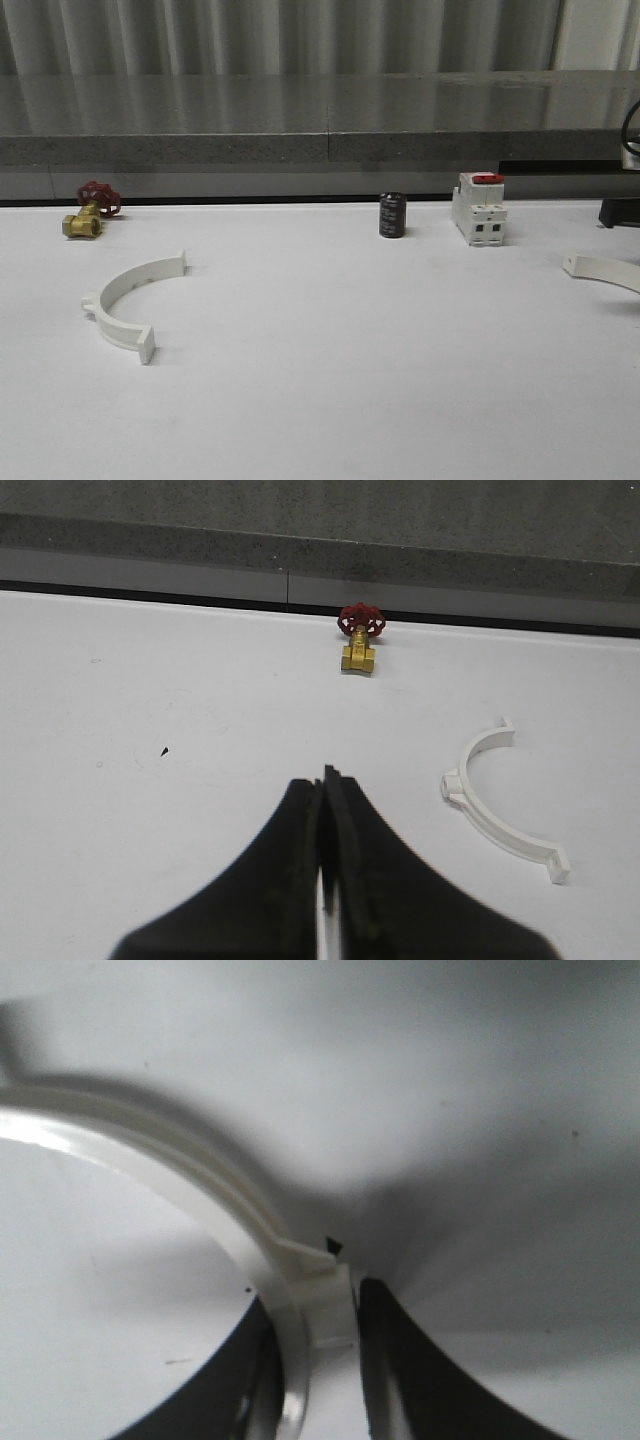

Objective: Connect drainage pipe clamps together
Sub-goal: 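Grasp the second clamp half's tab with the right gripper and lift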

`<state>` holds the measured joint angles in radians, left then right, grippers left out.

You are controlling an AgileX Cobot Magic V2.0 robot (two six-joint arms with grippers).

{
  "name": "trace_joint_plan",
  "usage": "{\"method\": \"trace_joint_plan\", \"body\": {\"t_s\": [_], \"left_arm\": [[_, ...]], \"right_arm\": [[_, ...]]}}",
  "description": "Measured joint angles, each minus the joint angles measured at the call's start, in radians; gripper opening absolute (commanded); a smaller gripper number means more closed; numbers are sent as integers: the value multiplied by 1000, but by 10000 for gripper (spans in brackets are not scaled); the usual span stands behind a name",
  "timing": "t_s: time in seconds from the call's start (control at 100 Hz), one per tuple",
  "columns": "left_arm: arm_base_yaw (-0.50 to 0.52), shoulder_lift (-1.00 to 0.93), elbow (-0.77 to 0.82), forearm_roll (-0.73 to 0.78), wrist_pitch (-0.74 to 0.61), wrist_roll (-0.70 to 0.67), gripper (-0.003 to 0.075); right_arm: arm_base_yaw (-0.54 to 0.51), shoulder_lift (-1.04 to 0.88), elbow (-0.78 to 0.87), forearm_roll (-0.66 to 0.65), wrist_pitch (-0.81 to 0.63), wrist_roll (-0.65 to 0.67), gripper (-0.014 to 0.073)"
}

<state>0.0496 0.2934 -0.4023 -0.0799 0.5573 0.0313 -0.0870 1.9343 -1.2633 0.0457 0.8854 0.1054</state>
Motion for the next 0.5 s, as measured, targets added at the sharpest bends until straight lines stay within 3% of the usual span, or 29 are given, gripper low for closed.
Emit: {"method": "trace_joint_plan", "body": {"t_s": [0.5], "left_arm": [[0, 0, 0, -1, 1, 0, -21]], "right_arm": [[127, -302, 0, 16, 161, 101, 22]]}}
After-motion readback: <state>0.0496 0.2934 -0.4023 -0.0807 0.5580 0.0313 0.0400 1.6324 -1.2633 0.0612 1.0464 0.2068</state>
